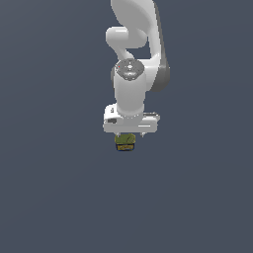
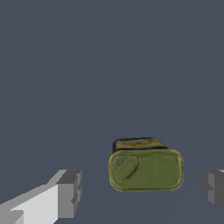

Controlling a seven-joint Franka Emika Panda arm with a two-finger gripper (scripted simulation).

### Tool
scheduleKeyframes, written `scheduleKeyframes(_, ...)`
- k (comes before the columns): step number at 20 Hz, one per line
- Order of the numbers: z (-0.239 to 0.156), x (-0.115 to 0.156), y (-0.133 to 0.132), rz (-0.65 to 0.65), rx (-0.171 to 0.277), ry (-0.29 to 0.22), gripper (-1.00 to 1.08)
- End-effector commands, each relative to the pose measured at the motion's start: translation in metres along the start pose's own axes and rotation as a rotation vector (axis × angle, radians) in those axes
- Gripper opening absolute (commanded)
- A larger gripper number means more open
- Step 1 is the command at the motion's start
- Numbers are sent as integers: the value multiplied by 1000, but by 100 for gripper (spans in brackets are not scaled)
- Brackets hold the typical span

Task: Pick up the object and move it to a goal position.

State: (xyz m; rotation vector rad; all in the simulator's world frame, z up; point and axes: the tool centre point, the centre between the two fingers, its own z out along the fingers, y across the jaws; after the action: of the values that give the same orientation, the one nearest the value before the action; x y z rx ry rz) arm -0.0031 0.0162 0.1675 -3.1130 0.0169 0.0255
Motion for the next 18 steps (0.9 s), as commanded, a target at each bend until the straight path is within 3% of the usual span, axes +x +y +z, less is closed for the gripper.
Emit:
scheduleKeyframes(1,0,0,0,0,0,0,100)
scheduleKeyframes(10,-10,4,32,17,-34,11,100)
scheduleKeyframes(18,-8,3,31,38,-34,11,100)
